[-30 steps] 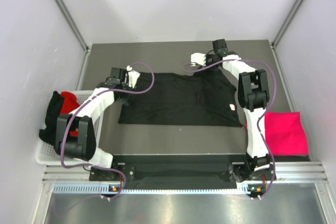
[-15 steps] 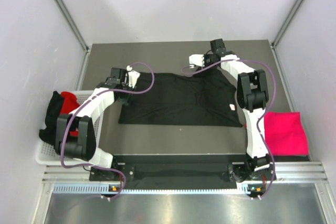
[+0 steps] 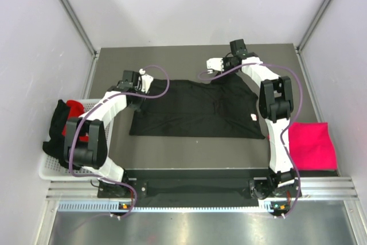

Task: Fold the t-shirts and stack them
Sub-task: Fold the tshirt

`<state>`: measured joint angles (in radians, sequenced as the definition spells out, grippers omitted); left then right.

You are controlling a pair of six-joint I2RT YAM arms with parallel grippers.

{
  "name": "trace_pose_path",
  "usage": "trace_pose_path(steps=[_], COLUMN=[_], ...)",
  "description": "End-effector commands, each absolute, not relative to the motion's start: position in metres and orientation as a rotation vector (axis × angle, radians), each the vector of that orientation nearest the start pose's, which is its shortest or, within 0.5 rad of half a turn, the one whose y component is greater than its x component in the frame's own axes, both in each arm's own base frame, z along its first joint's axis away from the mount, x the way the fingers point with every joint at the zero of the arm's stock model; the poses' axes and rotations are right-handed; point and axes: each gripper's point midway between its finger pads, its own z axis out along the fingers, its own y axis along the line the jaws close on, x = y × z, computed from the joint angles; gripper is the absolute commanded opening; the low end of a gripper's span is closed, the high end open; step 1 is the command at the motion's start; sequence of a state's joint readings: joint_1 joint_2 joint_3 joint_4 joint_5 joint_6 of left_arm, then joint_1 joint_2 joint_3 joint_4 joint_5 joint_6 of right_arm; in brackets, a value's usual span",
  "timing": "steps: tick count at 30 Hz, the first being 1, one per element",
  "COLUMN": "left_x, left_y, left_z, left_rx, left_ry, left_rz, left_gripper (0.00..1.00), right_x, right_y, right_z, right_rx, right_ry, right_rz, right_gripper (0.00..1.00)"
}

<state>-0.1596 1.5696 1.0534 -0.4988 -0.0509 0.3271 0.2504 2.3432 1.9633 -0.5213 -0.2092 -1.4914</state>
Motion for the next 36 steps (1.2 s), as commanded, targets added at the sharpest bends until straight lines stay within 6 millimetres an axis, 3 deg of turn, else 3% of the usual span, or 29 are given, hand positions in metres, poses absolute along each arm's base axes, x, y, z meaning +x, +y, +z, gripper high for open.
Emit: trace_pose_path(steps=[1, 6, 20, 36], left_x=[0.377, 0.373, 0.369, 0.366], left_y=[-0.036, -0.036, -0.036, -0.036], left_z=[0.093, 0.090, 0.084, 0.082], left_rx=[0.589, 0.585, 0.582, 0.579], left_ry=[2.457, 2.465, 2.478, 2.486], left_rz=[0.143, 0.137, 0.134, 0.130], left_gripper=[0.37, 0.37, 0.36, 0.36], right_x=[0.594, 0.595, 0.617, 0.616], right_y=[0.144, 0.146, 0.152, 0.160], right_z=[0.107, 0.111, 0.080, 0.068], right_rx=[-1.916, -1.929, -1.919, -1.925], right_ry=[1.465, 1.436, 1.482, 1.500], right_rz=[-0.338, -0.340, -0.330, -0.291], right_gripper=[0.34, 0.36, 0.36, 0.33])
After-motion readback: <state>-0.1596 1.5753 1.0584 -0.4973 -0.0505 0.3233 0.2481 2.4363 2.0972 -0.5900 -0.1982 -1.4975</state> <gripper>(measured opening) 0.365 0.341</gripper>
